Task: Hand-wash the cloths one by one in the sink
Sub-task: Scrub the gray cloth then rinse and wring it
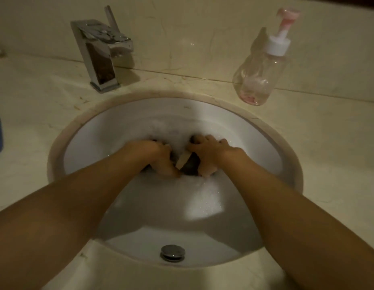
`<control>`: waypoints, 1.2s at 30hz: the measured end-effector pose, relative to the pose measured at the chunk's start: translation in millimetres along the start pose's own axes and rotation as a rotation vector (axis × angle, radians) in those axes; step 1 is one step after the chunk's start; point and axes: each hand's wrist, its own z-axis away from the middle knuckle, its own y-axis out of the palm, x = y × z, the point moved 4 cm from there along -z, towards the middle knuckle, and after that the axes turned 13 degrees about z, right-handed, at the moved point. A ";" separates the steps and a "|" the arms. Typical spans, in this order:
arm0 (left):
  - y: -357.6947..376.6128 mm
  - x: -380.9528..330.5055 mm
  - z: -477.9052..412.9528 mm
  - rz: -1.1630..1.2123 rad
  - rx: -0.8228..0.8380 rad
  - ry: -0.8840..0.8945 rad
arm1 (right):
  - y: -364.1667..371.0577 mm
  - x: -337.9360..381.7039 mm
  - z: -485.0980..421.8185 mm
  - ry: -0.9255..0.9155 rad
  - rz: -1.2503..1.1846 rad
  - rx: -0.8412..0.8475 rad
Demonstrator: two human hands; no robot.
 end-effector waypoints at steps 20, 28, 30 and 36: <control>-47.2 -31.4 20.7 1.453 -0.353 0.222 | -38.6 -38.3 22.3 0.444 -1.273 -0.577; -50.4 -25.1 39.7 1.566 -0.607 0.193 | -51.3 9.7 27.4 0.276 -1.454 -0.598; -42.7 -36.8 49.9 1.432 -0.612 0.263 | -52.0 -3.2 26.5 0.392 -1.481 -0.624; -48.2 -19.0 43.2 1.428 -0.689 0.239 | -55.5 26.7 37.8 0.309 -1.585 -0.502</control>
